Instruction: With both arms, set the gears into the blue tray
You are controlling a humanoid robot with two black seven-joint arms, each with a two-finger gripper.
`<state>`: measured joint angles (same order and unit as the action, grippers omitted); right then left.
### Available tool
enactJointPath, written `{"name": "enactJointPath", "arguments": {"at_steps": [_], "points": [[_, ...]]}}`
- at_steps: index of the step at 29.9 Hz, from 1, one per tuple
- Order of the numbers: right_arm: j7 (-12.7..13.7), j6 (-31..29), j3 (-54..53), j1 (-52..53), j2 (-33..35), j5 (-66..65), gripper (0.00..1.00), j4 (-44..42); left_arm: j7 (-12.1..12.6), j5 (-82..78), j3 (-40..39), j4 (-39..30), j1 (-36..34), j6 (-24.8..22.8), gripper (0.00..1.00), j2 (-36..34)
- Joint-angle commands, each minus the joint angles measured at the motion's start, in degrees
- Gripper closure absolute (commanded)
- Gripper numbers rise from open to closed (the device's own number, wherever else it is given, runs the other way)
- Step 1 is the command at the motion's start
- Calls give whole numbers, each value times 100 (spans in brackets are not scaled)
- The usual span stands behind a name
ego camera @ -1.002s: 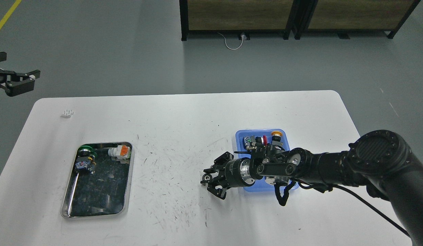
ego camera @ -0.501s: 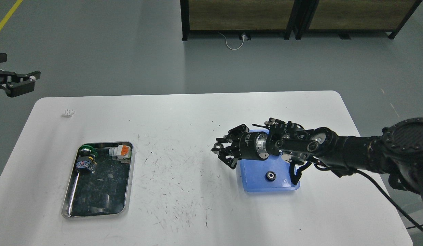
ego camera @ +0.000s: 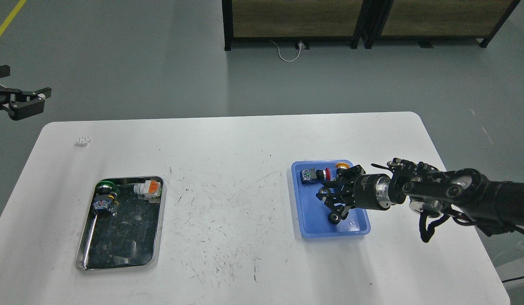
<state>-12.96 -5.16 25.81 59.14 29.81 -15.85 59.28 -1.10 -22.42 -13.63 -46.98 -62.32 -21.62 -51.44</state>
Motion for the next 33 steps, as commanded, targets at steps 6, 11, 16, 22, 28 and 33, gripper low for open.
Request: {"name": "enactJointPath", "arguments": {"at_steps": [6, 11, 16, 22, 28, 33], "points": [[4, 51, -41, -183, -151, -41, 74, -241, -31, 9, 0, -13, -8, -9, 4, -7], [4, 68, -41, -262, -248, -41, 63, -417, -31, 9, 0, -13, -8, -9, 3, -7], [-5, 77, -216, -333, -344, -32, 34, -479, -22, 0, 0, -13, -8, -9, 4, -16], [4, 77, -760, -219, -547, 91, 18, -532, -22, 0, 0, 5, 0, 9, 3, -24], [22, 191, -1428, -8, -591, 152, 11, -532, -4, 9, -17, -13, -17, 70, 3, -24], [-4, 253, -2394, 115, -433, 179, 9, -628, 66, 0, -105, -13, -8, 88, 3, -24]]}}
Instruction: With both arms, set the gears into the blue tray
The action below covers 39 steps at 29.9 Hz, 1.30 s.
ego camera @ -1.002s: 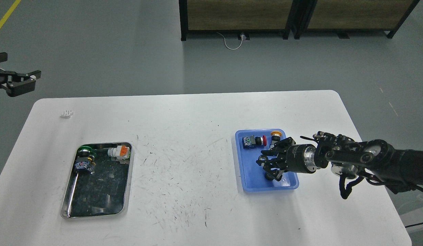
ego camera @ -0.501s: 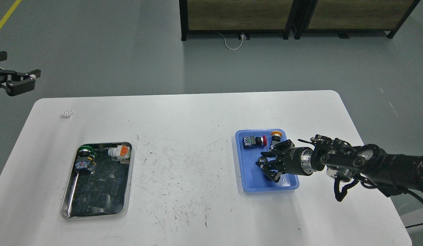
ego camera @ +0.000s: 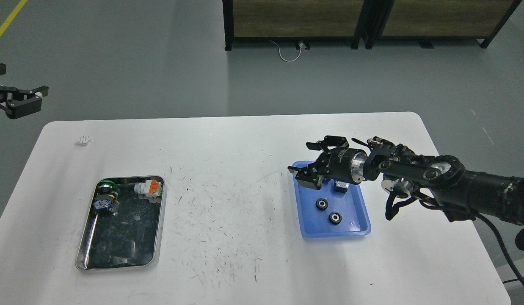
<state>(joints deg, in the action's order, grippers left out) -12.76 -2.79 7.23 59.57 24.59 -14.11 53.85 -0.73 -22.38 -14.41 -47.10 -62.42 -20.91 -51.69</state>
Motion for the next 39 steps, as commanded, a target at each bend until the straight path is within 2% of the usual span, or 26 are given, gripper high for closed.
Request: {"name": "enactJointPath", "arguments": {"at_steps": [1, 5, 7, 8, 16, 27, 30, 32, 35, 39], "points": [[-25, 15, -677, 90, 125, 5, 9, -137, 47, -3, -53, -1, 2, 43, 3, 1], [-25, 120, -1275, 292, 266, 5, 8, -559, 65, -3, -228, 25, -24, 148, 2, 1], [10, 225, -1600, 397, 283, 5, 4, -918, 65, -3, -377, 25, -42, 175, 3, 18], [19, 313, -1749, 467, 275, 14, 2, -1112, 56, 6, -465, 25, -42, 210, 3, 27], [19, 1069, -2400, 819, 205, 14, 1, -2087, -67, 76, -729, 34, -7, 737, 3, 431], [133, 1017, -3087, 819, 380, 233, 1, -3415, 73, 911, -967, 43, -51, 1044, 2, 1090], [264, 903, -3139, 828, 450, 444, 1, -3662, 266, 911, -967, 78, -173, 1562, 2, 1257], [396, 894, -3148, 854, 450, 479, 1, -3724, 346, 911, -967, 122, -226, 1721, 2, 1319], [625, 894, -3148, 951, 433, 585, 1, -3785, 355, 920, -967, 201, -375, 1853, 2, 1424], [669, 885, -3148, 1083, 441, 708, 1, -3812, 372, 929, -967, 245, -560, 2266, 2, 1504]]}}
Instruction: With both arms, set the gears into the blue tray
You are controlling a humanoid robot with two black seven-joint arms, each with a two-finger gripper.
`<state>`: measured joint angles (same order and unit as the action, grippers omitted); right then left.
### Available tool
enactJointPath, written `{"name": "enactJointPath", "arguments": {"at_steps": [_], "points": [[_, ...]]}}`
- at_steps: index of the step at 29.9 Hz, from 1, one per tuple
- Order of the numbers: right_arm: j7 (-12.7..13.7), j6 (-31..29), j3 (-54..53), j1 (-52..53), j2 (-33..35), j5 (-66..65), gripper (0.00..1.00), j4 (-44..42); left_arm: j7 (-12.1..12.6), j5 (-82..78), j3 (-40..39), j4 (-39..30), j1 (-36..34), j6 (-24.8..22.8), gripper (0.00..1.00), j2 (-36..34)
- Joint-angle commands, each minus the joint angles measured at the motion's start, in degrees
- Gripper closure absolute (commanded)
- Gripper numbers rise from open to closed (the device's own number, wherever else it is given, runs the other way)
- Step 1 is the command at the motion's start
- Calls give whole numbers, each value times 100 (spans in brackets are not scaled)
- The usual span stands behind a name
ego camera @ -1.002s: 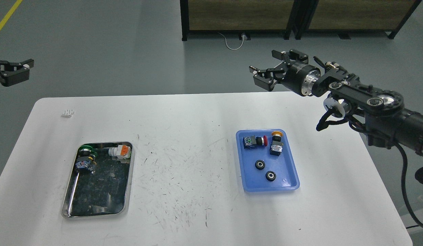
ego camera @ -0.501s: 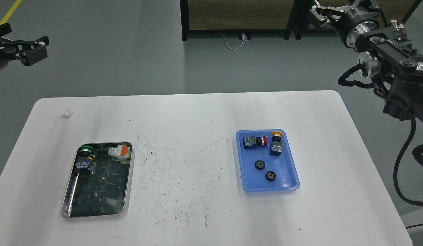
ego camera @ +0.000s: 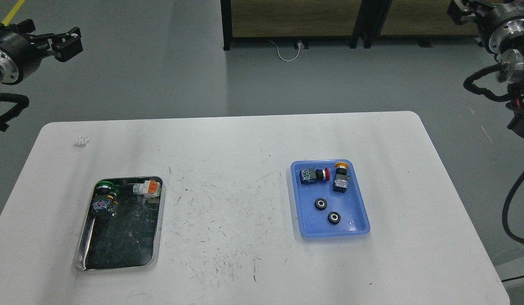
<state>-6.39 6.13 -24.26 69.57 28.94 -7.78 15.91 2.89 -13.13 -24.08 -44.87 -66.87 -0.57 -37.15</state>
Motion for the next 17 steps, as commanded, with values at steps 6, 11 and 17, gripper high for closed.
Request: {"name": "enactJointPath", "arguments": {"at_steps": [6, 11, 17], "points": [[-38, -7, 27, 91, 6, 14, 1, 26, 168, 12, -8, -31, -124, 224, 2, -2], [-47, 29, 18, 144, 33, 5, 1, 70, 88, 12, -87, -22, -124, 224, 2, -20], [-47, 64, 26, 214, 252, -4, 1, 149, 88, 21, -298, -57, -115, 206, 1, -20]]}}
